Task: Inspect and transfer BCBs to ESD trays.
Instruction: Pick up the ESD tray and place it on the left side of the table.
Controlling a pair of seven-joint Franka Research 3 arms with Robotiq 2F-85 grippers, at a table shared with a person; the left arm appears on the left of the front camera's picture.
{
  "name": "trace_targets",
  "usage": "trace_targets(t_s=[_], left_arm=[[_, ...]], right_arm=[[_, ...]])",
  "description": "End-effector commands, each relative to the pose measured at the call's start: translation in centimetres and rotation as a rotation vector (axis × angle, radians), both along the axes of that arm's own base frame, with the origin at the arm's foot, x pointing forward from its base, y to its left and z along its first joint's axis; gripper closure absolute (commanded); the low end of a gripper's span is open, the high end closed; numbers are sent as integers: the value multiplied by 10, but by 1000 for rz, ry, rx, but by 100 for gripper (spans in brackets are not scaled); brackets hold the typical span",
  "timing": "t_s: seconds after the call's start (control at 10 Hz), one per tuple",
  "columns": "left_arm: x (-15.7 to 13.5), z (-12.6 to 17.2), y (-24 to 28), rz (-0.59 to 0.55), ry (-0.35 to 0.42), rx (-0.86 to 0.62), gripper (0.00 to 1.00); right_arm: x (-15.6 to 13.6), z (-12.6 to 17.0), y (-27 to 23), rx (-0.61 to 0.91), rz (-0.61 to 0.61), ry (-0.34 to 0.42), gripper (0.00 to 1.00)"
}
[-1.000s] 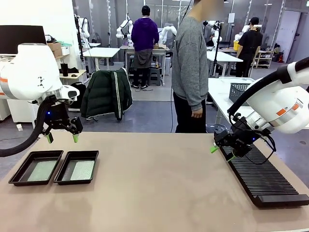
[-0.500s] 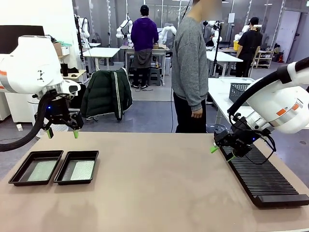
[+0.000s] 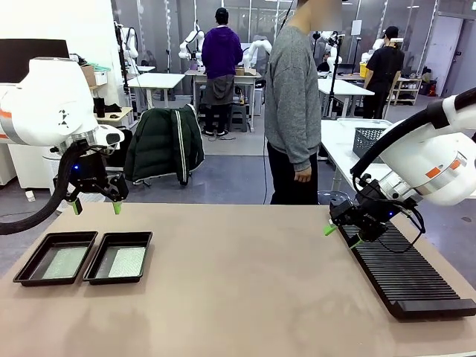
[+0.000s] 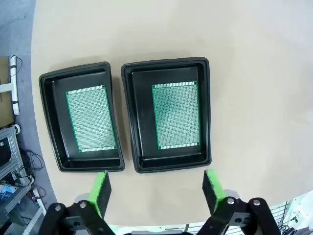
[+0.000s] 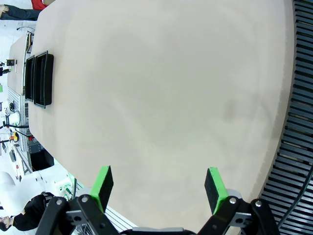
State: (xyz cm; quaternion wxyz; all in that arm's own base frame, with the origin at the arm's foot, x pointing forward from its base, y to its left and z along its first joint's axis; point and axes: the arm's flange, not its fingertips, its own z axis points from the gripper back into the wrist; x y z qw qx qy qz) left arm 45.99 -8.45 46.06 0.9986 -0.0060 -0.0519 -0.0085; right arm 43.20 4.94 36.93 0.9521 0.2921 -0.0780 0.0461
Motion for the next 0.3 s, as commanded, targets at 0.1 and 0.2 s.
trace_targets(t_s=[0.1,0.2], left_arm=[[0,-2,2,-3,-5,-12,0],[0,-2,2,-3,-5,-12,0]], right_arm=[[-1,-1,1,-1,-2,-1,0],[-1,-1,1,-1,-2,-1,0]])
